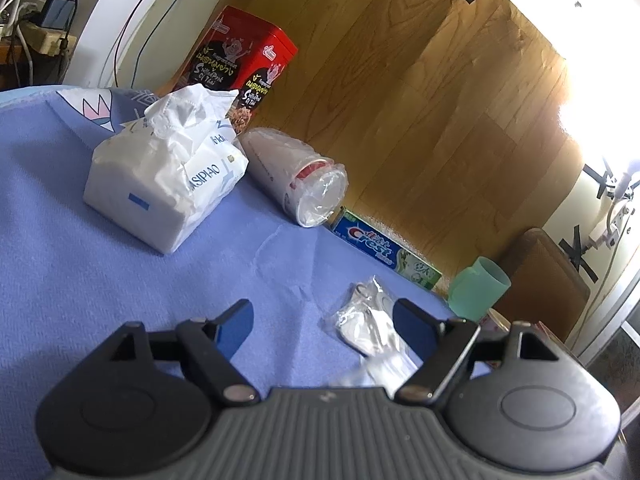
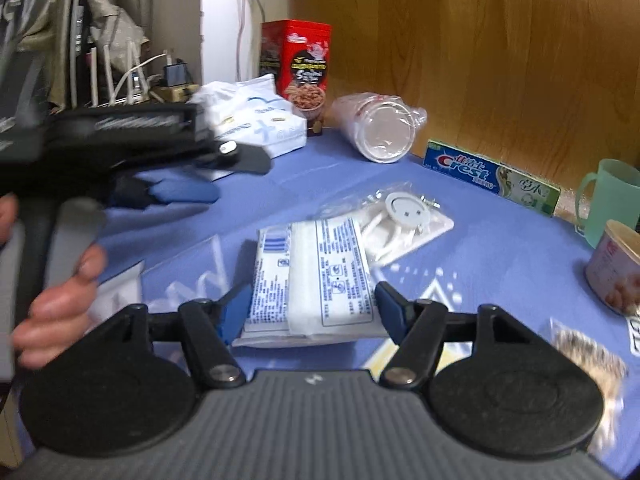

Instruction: Organize soft objects

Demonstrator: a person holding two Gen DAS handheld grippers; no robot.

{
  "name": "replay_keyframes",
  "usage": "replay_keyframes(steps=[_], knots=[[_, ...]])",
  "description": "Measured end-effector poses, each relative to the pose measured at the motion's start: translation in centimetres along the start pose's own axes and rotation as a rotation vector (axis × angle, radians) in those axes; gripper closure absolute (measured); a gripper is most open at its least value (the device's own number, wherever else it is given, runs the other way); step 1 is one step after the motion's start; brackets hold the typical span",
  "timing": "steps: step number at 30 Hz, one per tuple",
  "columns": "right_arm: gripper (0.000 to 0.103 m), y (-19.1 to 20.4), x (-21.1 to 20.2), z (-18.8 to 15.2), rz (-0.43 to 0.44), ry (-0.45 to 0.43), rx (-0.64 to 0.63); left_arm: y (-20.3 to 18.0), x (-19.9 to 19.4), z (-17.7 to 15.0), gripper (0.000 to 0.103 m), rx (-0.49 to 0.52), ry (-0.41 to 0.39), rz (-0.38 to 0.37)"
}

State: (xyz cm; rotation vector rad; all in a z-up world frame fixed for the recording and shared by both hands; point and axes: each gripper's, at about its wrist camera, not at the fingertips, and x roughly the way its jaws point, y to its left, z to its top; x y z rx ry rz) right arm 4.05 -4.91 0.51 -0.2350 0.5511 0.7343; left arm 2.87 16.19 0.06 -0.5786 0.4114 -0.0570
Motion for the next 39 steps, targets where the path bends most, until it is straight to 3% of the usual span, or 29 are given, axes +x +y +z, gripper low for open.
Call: replay_keyframes(steps=[13, 39], knots=[[0.034, -1.2, -2.9, -3.0, -0.012, -0.02, 0.18, -0.5, 0.3, -0.2, 0.019, 0.028, 0.02, 0.002], [0.034, -1.3, -3.0, -3.3, -0.003, -0.027, 0.197, -0.8, 0.7, -0.1, 0.018, 0.045, 0.033, -0.001]])
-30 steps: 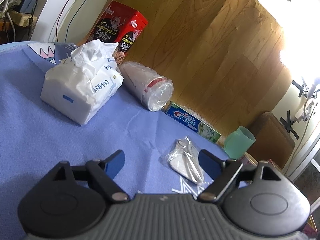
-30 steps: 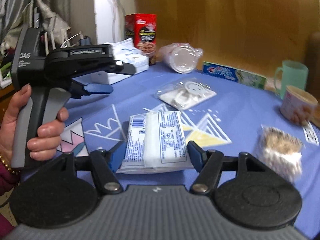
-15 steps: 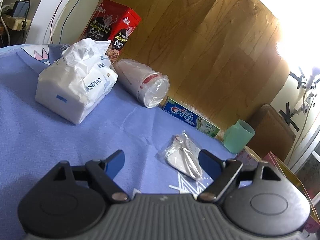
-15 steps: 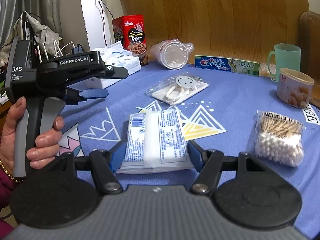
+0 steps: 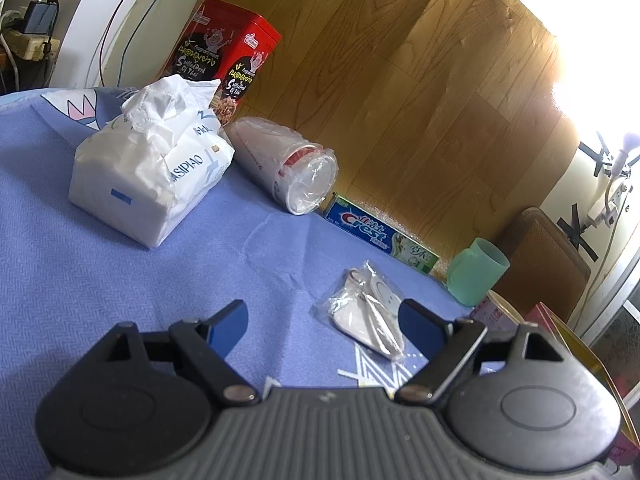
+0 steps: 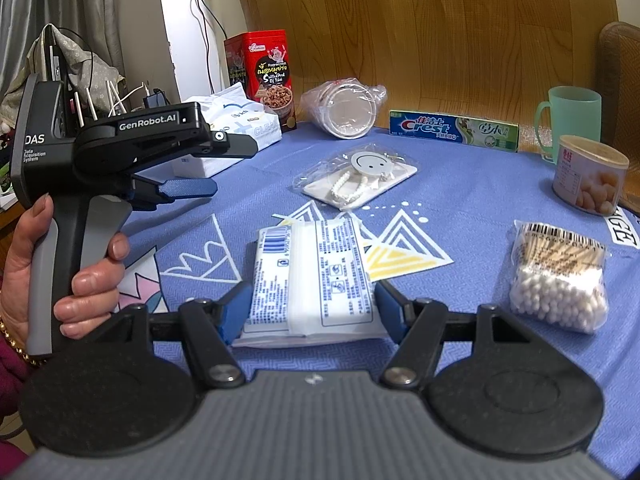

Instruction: Organize soft objects

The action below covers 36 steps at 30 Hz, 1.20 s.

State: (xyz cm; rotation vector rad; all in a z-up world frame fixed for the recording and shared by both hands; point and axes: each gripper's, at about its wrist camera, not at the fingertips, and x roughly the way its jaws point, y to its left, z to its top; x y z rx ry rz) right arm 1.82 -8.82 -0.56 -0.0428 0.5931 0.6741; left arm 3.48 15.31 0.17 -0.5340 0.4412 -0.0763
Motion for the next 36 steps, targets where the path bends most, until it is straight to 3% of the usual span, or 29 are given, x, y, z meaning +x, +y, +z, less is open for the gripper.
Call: replay_keyframes(steps=[21, 24, 28, 31, 36], knots=[[0.034, 0.1, 0.0, 0.0, -0.002, 0.0, 0.001, -0.6, 0.5, -0.2, 0.018, 0.034, 0.025, -0.016], [0.034, 0.0, -0.1, 0.0, -0.005, -0.001, 0.013, -0.9, 0.5, -0.3, 0.011, 0.057, 0.045, -0.046], [0.034, 0.1, -0.7, -0.3, -0.006, 0.001, 0.028, -1.5, 0.6, -0.5, 0.006, 0.081, 0.121, -0.114], [0.034, 0.1, -1.4, -0.8, -0.003, 0.003, 0.036, -2.2, 0.0, -1.6, 0.001, 0.027, 0.191, -0.202], [0.034, -0.4, -2.6, -1.3, 0.029, 0.001, 0.092, -4.5, 0.2, -3.8, 0.004, 0.007, 0.318, -0.258]])
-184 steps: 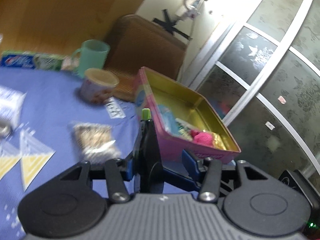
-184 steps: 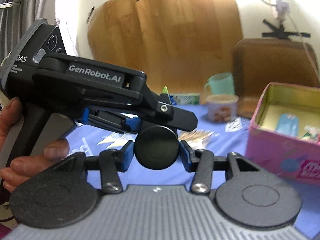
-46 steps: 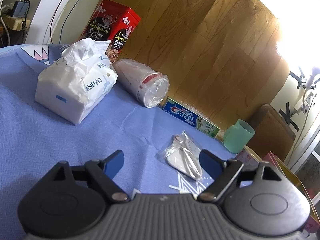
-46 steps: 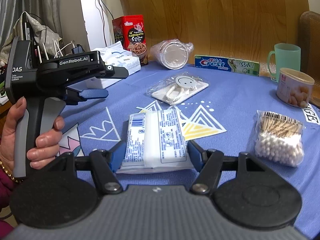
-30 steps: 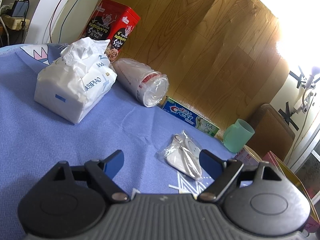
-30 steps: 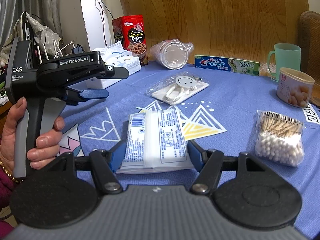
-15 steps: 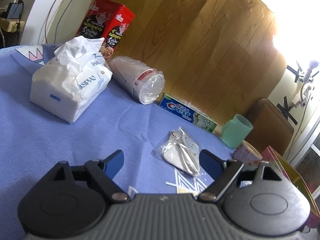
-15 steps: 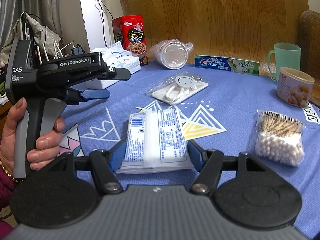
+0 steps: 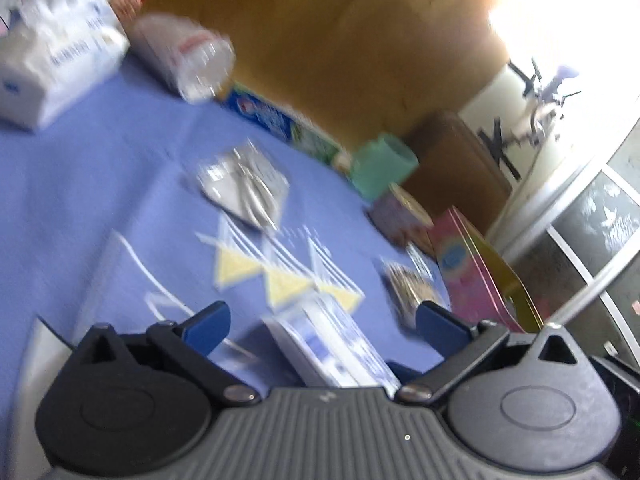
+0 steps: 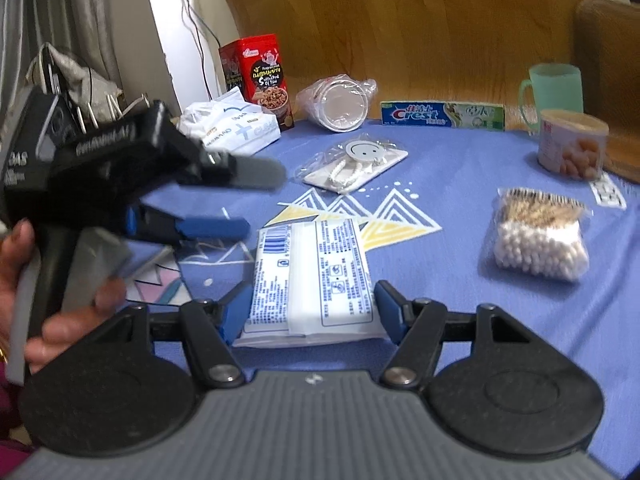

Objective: Organize soft objects
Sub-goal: 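Hold the white pack in the right gripper while the left gripper grasps it, then carry the white pack with the left gripper into the tin and release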

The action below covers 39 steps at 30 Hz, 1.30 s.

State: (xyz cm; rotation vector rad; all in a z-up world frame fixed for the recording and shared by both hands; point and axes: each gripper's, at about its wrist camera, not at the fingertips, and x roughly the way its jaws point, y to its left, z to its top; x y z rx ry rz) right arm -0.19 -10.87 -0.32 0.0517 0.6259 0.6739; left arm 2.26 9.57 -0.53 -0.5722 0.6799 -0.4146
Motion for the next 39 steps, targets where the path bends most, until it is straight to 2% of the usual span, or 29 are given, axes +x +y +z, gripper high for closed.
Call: replay_keyframes(steps=[2, 4, 5, 6, 7, 10, 17, 22, 30, 33, 35, 38, 39], knots=[[0.035, -0.1, -0.5, -0.2, 0.02, -0.004, 0.025, -0.9, 0.7, -0.2, 0.016, -0.004, 0.035, -0.023], [0.035, 0.1, -1.2, -0.3, 0.013, -0.021, 0.023, -1.8, 1.3, -0.4, 0.035, 0.009, 0.055, -0.012], [0.035, 0.2, -1.6, -0.4, -0.005, -0.034, 0.017, -2.2, 1.5, -0.5, 0.041, 0.022, 0.06, -0.006], [0.036, 0.2, -2.0, -0.4, -0.021, -0.047, 0.015, -2.5, 1.8, -0.4, 0.054, 0.023, 0.075, -0.021], [0.036, 0.0, -2.5, -0.4, -0.024, -0.059, 0.023, -2.7, 2.1, -0.3, 0.057, 0.008, 0.094, -0.051], [0.036, -0.5, -4.0, -0.3, -0.033, -0.104, 0.054, -4.2, 2.6, 0.2, 0.057, 0.003, 0.111, -0.105], [0.036, -1.8, -8.2, 0.7, -0.132, -0.262, 0.029, -11.7, 4.4, 1.8, 0.056, 0.162, 0.091, -0.147], [0.036, -4.2, -11.3, 1.3, -0.227, -0.361, 0.031, -17.3, 7.4, 2.1, 0.056, 0.254, 0.114, -0.196], [0.036, -9.0, -15.7, 0.5, -0.422, -0.462, 0.062, -25.8, 13.8, 1.3, 0.056, 0.37, 0.192, -0.273], [0.036, -11.1, -16.8, 0.1, -0.507, -0.483, 0.09, -28.5, 15.6, 0.3, 0.053, 0.441, 0.189, -0.269], [0.035, -12.8, -16.9, -0.4, -0.58, -0.483, 0.098, -29.6, 16.6, -0.3, 0.051, 0.48, 0.181, -0.234], [0.033, -15.5, -16.8, -1.0, -0.816, -0.453, 0.117, -29.5, 17.8, -0.8, 0.051, 0.463, 0.199, -0.2], [0.033, -16.0, -16.9, -1.3, -0.834, -0.459, 0.133, -29.3, 17.9, -0.9, 0.051, 0.459, 0.203, -0.192]])
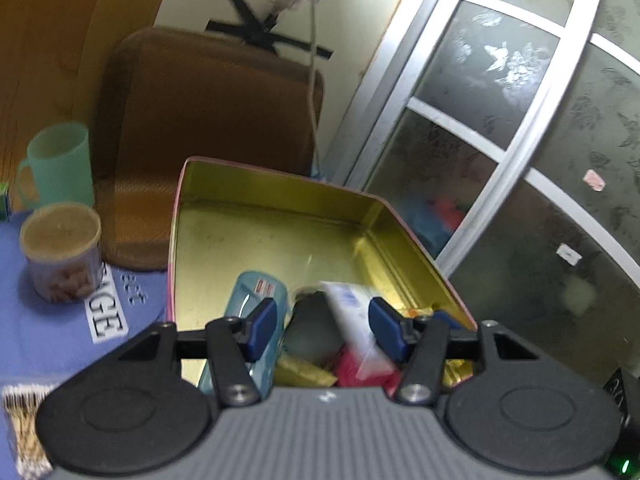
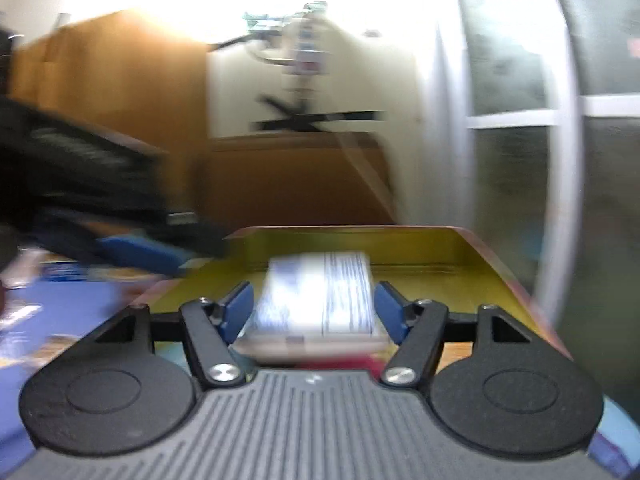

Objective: Organize soft objects
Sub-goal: 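Carry the white pack with the left gripper into the tin and release, then move both grippers back to the clear bag holding a white item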

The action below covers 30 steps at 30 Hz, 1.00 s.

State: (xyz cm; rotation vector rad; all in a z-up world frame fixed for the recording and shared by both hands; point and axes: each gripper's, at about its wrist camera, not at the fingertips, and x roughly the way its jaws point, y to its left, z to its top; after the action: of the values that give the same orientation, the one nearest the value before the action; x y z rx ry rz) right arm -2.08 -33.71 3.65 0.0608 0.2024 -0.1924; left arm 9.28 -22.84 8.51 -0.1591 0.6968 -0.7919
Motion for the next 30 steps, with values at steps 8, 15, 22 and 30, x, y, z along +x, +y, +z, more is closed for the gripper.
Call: replay_keyframes(steps=[8, 15, 22, 30], knots=[[0.034, -2.7, -1.0, -0.4, 0.006, -0.019, 0.138, 0.7, -0.8, -1.9, 0.048, 0.035, 0.012, 0.103], [0.035, 0.3, -2.9, 0.5, 0.13, -0.039, 0.123, 5.1, -6.9, -4.1, 0.044, 0.002, -0.057, 0.183], [0.035, 7.2, -2.6, 0.7, 0.354, 0.033, 0.042, 15.3, -16.0, -8.9, 0.042, -0.15, -0.146, 0.415], [0.023, 17.8, 1.2, -0.1, 0.592, 0.271, 0.017, 26.6, -24.2, -14.5, 0.039, -0.403, -0.294, 0.682]])
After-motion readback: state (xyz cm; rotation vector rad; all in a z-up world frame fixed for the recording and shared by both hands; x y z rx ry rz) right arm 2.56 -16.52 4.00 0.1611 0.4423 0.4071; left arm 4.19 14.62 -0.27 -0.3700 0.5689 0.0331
